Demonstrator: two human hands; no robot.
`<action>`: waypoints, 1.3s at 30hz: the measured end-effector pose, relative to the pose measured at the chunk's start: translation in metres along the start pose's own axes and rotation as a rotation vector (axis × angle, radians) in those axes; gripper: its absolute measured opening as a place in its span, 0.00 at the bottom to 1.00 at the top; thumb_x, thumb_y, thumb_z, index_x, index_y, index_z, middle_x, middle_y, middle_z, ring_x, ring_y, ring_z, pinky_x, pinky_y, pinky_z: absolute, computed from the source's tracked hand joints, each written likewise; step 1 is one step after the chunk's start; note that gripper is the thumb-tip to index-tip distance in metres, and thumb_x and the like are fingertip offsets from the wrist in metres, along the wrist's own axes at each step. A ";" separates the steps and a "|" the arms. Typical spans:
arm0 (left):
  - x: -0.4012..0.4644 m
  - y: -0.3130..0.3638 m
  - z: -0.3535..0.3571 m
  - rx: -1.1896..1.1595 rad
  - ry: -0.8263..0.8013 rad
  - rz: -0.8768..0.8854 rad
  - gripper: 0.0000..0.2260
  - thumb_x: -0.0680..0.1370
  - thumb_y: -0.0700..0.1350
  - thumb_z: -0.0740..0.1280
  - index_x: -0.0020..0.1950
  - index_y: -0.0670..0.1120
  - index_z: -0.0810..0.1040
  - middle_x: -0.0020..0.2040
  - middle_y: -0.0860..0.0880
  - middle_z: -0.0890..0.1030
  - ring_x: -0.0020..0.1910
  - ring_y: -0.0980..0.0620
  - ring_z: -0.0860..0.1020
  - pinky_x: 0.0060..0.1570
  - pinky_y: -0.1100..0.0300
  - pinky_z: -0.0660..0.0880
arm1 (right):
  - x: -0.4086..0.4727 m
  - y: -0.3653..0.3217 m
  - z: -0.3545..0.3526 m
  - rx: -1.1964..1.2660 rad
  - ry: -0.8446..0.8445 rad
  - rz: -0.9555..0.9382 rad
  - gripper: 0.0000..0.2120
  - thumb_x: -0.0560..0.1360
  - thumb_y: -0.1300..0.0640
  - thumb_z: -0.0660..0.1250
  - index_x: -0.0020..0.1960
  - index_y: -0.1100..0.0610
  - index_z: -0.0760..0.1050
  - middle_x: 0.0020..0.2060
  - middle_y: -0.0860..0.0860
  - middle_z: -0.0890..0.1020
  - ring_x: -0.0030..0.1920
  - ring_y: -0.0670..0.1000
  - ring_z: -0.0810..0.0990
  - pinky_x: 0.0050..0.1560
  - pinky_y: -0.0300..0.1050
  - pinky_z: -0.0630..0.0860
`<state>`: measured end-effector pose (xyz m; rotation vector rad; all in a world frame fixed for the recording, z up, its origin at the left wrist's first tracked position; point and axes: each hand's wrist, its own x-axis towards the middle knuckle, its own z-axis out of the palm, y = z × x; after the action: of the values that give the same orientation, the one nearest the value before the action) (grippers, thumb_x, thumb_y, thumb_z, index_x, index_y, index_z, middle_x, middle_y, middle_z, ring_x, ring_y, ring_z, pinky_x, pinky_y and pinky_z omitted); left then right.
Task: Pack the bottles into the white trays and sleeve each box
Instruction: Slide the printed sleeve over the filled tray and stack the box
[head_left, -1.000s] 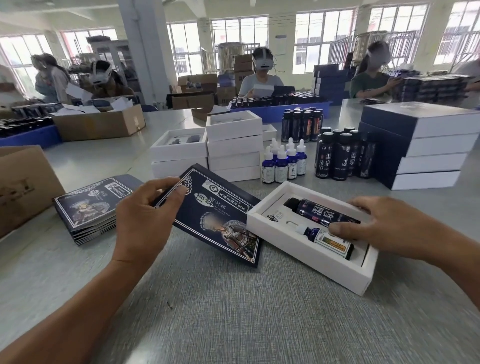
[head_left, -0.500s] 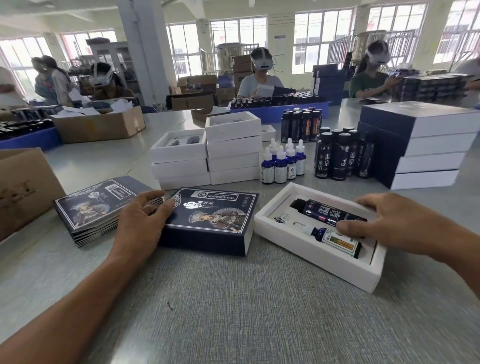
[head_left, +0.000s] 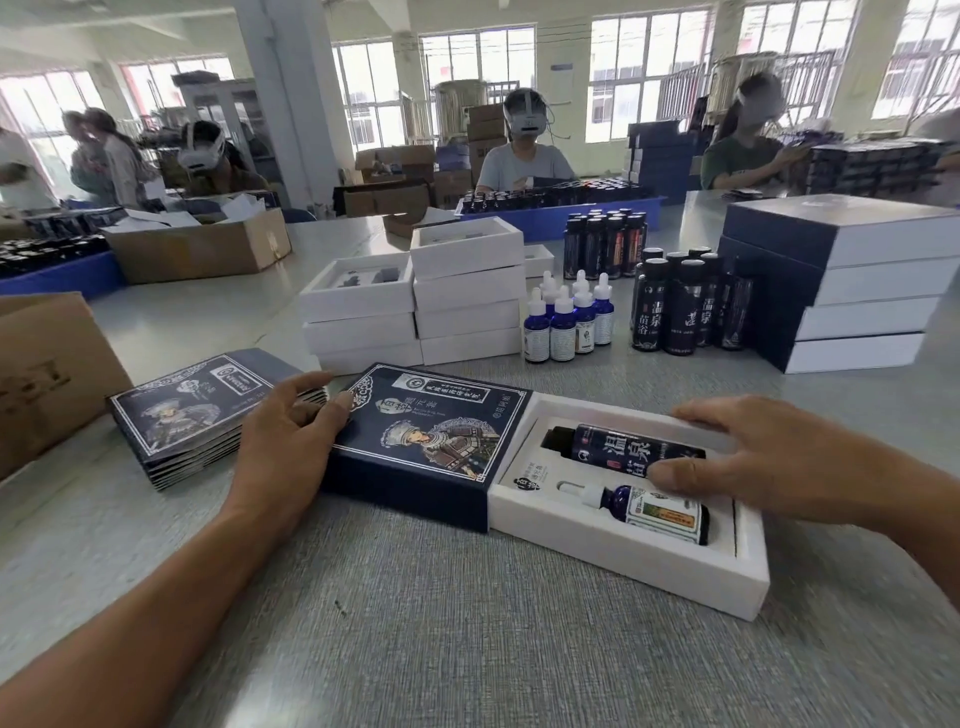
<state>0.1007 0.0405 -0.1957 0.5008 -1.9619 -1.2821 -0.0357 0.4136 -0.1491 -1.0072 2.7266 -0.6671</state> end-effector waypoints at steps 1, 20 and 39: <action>0.000 0.000 0.000 0.004 -0.003 -0.001 0.08 0.78 0.53 0.70 0.56 0.62 0.77 0.42 0.60 0.85 0.41 0.61 0.83 0.40 0.62 0.74 | 0.000 0.001 -0.001 0.006 -0.004 -0.003 0.44 0.65 0.26 0.67 0.73 0.50 0.68 0.61 0.43 0.78 0.54 0.40 0.77 0.55 0.42 0.72; 0.003 0.002 -0.003 0.061 -0.142 -0.049 0.04 0.78 0.52 0.69 0.52 0.59 0.79 0.45 0.65 0.84 0.45 0.65 0.82 0.37 0.77 0.73 | 0.002 0.009 -0.005 0.084 -0.026 -0.029 0.46 0.63 0.25 0.68 0.74 0.47 0.67 0.64 0.41 0.76 0.56 0.39 0.75 0.55 0.41 0.69; -0.014 0.026 0.013 0.530 -0.020 -0.039 0.28 0.79 0.61 0.63 0.74 0.49 0.66 0.69 0.42 0.70 0.61 0.45 0.74 0.64 0.43 0.72 | -0.011 -0.049 0.026 -0.019 0.077 -0.003 0.37 0.64 0.22 0.60 0.63 0.45 0.73 0.44 0.40 0.81 0.40 0.40 0.80 0.41 0.37 0.77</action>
<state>0.1020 0.0695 -0.1804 0.7841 -2.3180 -0.7764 0.0086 0.3785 -0.1500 -1.0104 2.8031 -0.6962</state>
